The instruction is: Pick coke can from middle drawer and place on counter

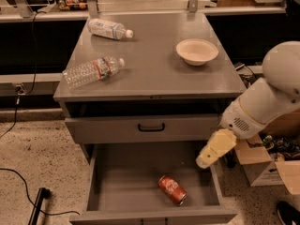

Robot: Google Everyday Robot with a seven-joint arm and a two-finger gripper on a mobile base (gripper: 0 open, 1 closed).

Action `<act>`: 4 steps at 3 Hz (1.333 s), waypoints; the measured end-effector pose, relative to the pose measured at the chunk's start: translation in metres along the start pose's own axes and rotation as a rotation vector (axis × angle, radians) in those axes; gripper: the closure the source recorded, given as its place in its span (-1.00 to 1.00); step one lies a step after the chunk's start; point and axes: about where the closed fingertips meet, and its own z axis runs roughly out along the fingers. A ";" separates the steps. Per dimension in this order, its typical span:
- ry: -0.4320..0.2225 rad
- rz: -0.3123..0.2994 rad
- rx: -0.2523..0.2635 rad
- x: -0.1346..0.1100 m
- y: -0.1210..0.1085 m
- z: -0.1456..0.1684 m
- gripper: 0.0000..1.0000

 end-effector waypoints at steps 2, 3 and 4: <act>-0.151 0.215 0.061 0.028 0.020 0.050 -1.00; -0.205 0.181 0.226 0.028 0.012 0.043 -1.00; -0.193 0.100 0.313 0.001 0.004 0.103 -1.00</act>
Offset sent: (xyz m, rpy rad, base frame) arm 0.0337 -0.0146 -0.0265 0.0579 -0.6163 -0.4773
